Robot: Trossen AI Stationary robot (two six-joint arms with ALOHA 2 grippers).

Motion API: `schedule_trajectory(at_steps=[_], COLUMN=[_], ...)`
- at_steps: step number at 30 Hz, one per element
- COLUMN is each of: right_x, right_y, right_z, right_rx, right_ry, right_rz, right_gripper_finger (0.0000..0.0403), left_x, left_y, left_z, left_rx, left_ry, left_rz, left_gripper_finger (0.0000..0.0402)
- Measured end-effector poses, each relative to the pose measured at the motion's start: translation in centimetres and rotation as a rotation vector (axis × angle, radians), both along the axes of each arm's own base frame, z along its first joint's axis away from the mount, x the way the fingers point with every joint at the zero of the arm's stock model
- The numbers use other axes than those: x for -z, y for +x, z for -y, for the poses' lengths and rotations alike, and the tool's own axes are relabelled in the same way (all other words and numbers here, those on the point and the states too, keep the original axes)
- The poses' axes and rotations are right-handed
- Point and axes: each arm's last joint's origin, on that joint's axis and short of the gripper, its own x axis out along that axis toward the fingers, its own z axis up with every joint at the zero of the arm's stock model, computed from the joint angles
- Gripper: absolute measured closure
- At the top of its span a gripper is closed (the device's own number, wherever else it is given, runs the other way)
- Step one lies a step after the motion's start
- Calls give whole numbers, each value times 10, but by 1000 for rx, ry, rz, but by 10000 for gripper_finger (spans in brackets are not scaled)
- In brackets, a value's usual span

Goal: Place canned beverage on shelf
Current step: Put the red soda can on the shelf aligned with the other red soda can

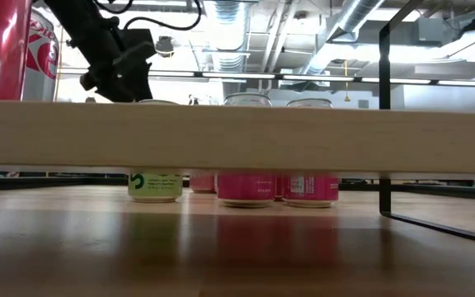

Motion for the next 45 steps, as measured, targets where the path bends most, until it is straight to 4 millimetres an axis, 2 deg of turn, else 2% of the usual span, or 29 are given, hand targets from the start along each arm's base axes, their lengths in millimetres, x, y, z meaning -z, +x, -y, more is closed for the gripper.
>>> schedule_trajectory(at_steps=[6, 11, 17, 30, 40, 45], right_x=[0, 0, 0, 0, 0, 0], right_y=[0, 0, 0, 0, 0, 0], right_z=[0, 0, 0, 0, 0, 0], right_rx=[-1, -2, -17, -34, -39, -39], right_ry=[-4, -5, -18, -36, -39, -40], right_rz=[0, -1, -5, -13, -18, -20], right_gripper_finger=[93, 93, 93, 93, 93, 93], left_x=[-23, -36, -20, 17, 18, 18], left_y=[4, 0, 1, 30, 38, 39], left_z=[12, 14, 11, 14, 18, 19], left_rx=[46, 10, -61, -48, -30, -12], left_ry=[0, 86, 88, 106, 102, 72], left_rz=[28, -4, -130, -266, -215, -216], left_gripper_finger=[141, 141, 141, 139, 74, 65])
